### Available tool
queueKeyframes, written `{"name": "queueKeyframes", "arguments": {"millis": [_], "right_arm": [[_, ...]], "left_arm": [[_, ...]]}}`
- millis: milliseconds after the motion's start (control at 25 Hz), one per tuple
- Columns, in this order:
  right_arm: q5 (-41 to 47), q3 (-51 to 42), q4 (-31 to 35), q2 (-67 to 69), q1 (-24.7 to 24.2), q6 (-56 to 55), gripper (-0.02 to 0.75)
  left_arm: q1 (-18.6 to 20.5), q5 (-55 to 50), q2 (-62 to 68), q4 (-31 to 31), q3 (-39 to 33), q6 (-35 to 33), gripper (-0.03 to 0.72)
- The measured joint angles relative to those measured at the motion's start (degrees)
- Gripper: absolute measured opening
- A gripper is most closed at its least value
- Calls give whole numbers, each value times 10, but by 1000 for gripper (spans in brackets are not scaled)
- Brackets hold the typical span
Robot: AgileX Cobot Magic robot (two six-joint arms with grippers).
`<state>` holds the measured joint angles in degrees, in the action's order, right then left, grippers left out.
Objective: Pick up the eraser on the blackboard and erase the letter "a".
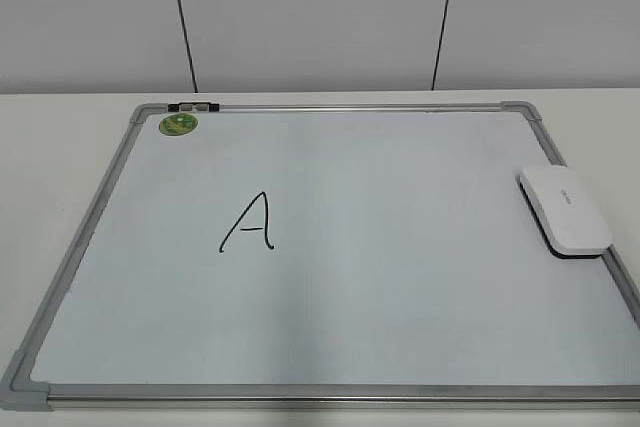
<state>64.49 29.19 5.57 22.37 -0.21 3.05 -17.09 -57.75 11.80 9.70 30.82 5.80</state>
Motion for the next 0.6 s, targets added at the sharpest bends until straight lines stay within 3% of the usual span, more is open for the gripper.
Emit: {"name": "queueKeyframes", "arguments": {"millis": [600], "right_arm": [[-5, -9, 3, -23, 33, 1, 533]], "left_arm": [[0, -43, 0, -20, -6, 0, 350]]}}
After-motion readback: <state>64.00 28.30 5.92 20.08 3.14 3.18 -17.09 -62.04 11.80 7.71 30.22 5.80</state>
